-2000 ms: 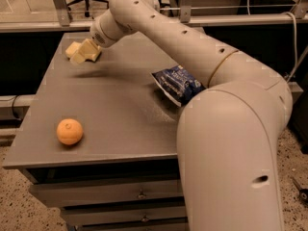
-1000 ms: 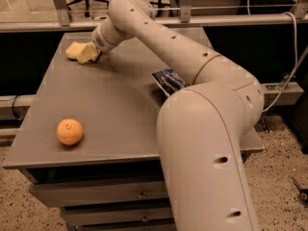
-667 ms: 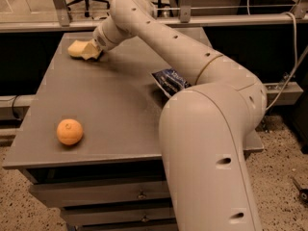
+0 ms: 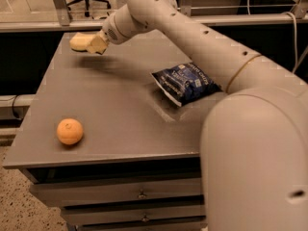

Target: Move sponge near blue chip bag

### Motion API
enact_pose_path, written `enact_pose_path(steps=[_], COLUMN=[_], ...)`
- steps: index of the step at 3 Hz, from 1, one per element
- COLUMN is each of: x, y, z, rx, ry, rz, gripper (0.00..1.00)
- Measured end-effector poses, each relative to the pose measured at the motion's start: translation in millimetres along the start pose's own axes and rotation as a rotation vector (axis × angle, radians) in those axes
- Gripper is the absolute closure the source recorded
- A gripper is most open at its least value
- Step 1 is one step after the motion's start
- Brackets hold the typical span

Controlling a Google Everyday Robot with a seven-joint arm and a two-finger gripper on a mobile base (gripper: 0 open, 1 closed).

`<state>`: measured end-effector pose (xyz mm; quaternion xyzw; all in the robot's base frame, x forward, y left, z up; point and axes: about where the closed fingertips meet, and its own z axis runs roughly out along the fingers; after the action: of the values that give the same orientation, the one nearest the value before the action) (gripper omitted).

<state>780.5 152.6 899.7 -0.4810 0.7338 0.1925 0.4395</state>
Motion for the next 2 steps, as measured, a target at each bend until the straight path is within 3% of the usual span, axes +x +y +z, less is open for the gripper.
enact_pose_path(steps=[1,2], x=[22.9,71.4], y=[6.6,19.1], z=[-50.7,-112.2], rx=[0.005,0.008], ry=[0.027,0.087], rz=[-0.035,-0.056], gripper=[1.0,1.0])
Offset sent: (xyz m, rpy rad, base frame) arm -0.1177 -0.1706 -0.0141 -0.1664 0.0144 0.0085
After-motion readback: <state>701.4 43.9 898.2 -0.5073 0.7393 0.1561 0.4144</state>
